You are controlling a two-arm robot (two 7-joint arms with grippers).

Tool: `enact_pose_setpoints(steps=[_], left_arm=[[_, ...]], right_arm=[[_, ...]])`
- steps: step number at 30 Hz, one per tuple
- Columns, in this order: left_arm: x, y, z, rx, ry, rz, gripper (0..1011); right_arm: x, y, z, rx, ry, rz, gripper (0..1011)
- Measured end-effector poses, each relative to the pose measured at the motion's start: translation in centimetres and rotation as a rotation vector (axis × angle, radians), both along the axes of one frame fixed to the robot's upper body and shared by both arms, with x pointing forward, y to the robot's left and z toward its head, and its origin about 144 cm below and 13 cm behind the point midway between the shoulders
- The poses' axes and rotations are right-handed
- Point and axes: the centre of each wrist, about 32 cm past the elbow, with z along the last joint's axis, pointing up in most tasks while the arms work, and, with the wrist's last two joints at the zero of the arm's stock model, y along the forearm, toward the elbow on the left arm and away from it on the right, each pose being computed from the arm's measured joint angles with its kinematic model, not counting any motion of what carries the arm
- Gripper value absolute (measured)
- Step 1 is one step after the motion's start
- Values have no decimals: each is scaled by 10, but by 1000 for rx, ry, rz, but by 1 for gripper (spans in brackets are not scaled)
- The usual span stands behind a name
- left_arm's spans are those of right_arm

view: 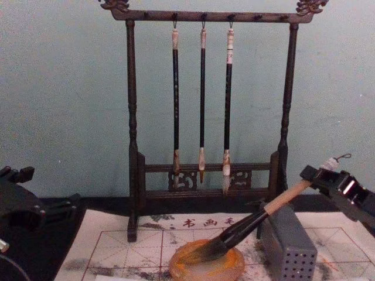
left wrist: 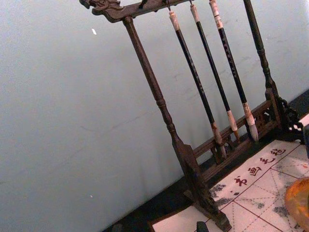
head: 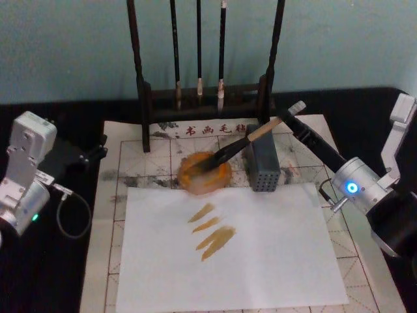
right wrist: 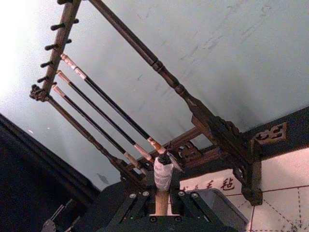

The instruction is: Pick up the brush from the inkstone, write on the paper, then place the brush back to its original position.

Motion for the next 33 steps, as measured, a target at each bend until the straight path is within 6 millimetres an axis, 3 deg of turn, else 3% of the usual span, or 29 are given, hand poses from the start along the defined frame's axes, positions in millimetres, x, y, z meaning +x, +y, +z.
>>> enact_pose_setpoints(steps=[33], left_arm=[[0,0,0,0,0,0,1001]], right_arm=[[-9,-3,-3,-2,44,-10,187]])
